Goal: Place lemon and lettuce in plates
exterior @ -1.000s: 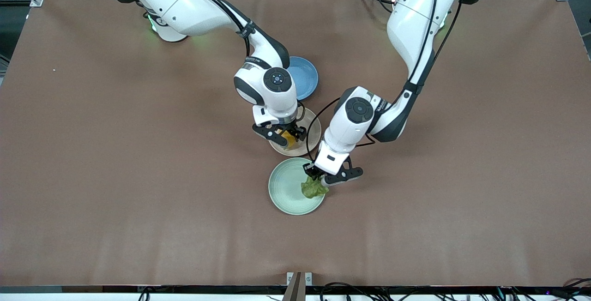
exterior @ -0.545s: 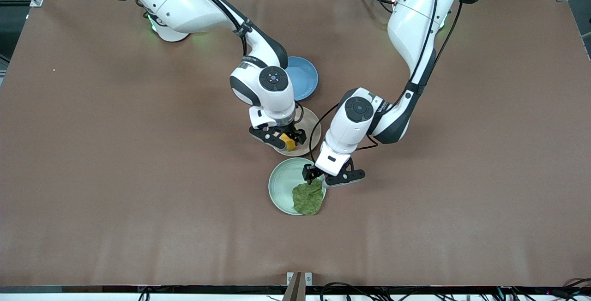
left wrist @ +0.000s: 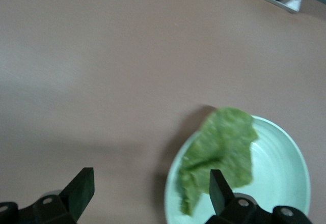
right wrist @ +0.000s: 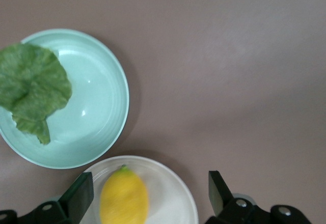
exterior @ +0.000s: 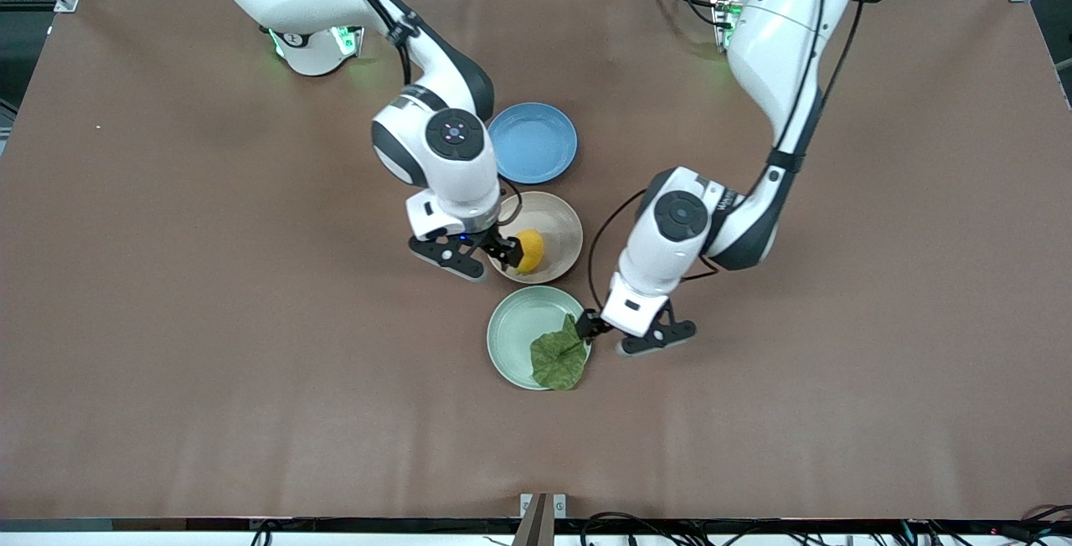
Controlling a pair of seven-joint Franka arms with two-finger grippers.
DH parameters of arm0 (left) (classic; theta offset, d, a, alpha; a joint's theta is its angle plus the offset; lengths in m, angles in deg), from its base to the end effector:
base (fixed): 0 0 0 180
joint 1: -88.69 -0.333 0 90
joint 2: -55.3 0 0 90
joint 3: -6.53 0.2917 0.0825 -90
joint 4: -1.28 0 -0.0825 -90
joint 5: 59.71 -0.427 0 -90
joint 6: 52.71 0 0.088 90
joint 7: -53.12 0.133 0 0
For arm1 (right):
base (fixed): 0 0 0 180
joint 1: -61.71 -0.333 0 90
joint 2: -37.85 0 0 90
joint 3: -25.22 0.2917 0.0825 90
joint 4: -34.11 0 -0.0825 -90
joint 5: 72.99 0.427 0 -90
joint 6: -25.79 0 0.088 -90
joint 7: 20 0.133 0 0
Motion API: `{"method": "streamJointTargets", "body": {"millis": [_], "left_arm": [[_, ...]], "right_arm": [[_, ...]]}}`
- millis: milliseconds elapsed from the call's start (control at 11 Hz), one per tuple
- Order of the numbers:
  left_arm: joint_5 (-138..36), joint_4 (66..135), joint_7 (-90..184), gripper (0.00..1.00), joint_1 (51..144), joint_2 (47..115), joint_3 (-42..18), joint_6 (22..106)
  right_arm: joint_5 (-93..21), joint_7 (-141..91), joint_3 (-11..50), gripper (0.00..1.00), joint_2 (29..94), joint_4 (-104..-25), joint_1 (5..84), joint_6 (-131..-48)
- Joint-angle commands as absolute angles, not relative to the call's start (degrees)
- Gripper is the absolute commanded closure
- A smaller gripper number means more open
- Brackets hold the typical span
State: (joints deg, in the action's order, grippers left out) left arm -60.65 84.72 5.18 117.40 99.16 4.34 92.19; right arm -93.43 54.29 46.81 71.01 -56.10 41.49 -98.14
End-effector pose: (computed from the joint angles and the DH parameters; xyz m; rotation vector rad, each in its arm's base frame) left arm 0.6677 -0.3942 0.1932 2.8842 0.4362 0.3372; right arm 0.5708 0.4466 0.2581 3.0587 -0.6786 0.1811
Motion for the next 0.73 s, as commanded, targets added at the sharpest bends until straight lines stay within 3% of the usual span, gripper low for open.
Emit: {"method": "streamJointTargets", "body": {"millis": [0,364,636], "left_arm": [[-62.17,85.30,10.21,0.00,114.11,94.95,3.98,84.42],[-62.08,87.14,18.46,0.00,110.06,90.12,3.90,73.17],[-61.99,92.32,19.20,0.00,108.73,84.06,4.07,69.03]], "right_arm": [[-91.56,47.35,48.77,0.00,64.50,-57.20,45.97,-93.49],[-82.15,33.04,48.51,0.00,56.77,-59.22,52.99,-89.54],[-75.99,19.25,48.34,0.00,49.91,-59.58,59.67,-81.30]]}}
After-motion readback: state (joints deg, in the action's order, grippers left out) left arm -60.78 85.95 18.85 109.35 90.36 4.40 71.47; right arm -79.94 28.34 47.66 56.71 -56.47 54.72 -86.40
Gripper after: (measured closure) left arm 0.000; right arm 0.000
